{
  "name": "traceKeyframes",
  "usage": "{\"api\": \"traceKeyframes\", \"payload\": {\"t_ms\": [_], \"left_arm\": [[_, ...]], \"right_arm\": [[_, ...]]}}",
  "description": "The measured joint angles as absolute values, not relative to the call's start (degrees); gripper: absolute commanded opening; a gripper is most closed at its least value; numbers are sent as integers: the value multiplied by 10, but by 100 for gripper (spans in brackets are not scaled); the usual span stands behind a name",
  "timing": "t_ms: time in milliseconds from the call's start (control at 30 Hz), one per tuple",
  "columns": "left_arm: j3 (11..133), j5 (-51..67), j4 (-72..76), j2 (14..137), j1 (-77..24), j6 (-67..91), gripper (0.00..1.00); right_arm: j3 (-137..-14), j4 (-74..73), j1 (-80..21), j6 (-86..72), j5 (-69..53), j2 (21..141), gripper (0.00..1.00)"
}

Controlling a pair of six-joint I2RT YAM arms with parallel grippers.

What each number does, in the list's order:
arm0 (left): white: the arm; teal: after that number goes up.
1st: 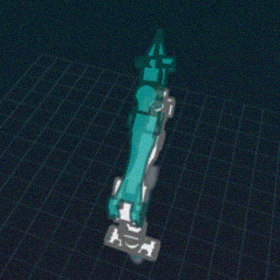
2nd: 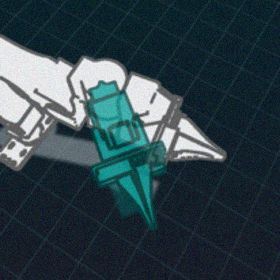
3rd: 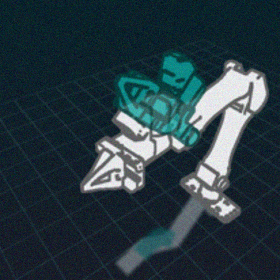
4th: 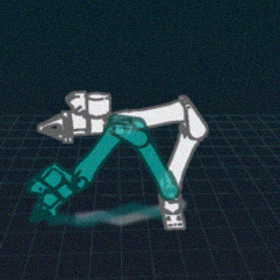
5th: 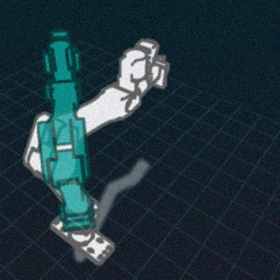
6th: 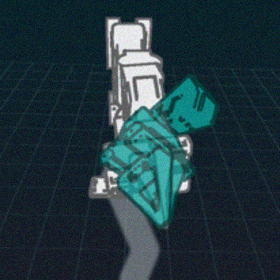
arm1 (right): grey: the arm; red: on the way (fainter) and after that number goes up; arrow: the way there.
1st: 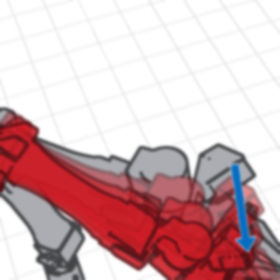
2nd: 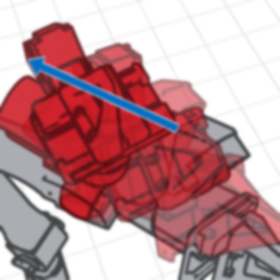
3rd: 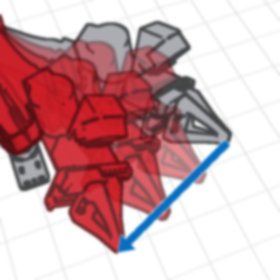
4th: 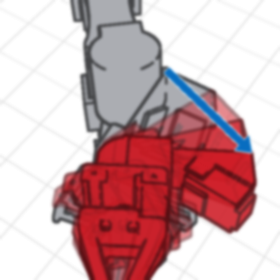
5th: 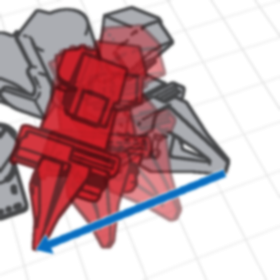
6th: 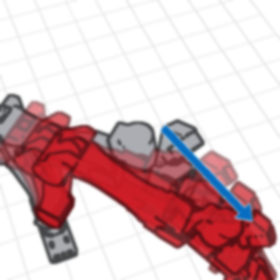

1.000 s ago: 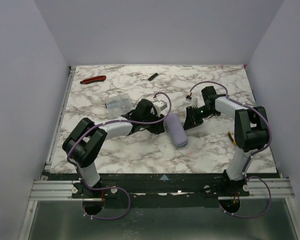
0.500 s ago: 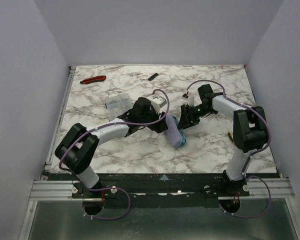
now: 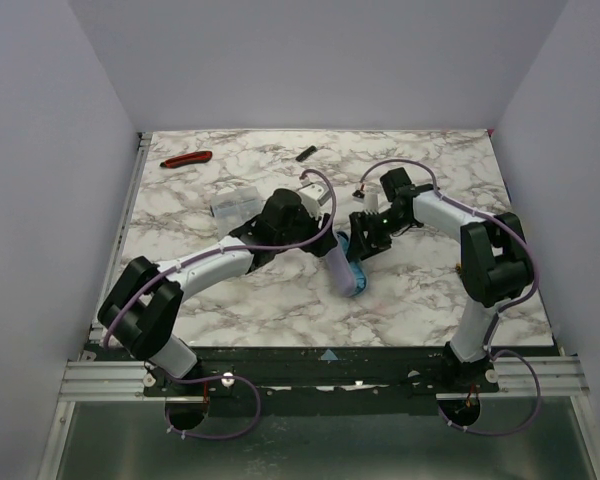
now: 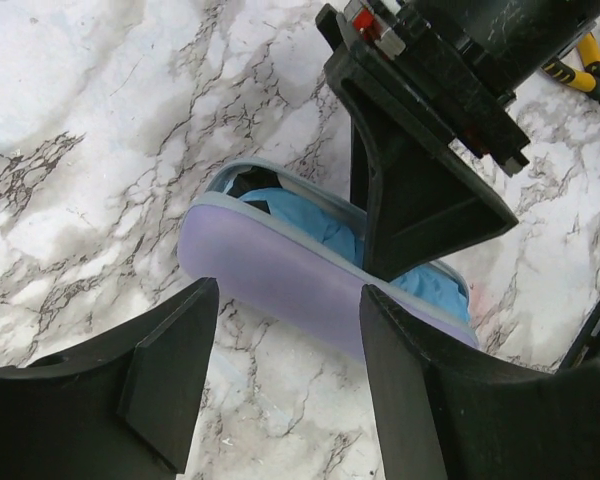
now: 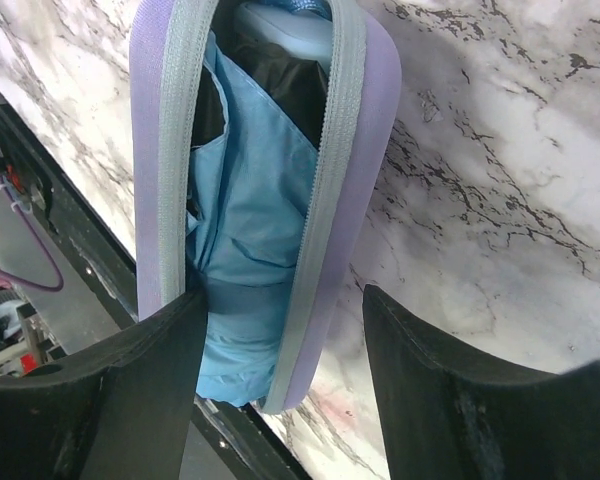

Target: Open the umbrella

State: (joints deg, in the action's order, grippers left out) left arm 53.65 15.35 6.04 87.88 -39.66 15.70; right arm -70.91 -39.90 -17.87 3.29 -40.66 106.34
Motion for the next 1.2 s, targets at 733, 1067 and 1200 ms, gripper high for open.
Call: {"api": "traceKeyframes", "payload": {"t_ms": [733, 1067, 1200], "left_arm": [[587, 20, -16, 952, -462, 128, 58], [520, 4, -31, 910, -455, 105, 57], [505, 4, -41, 910, -451, 103, 56]], "right_arm": [[-709, -394, -192, -11, -386, 1063, 60], [-709, -398, -185, 6, -370, 1062, 58], [-719, -418, -160, 30, -352, 1062, 58]]}}
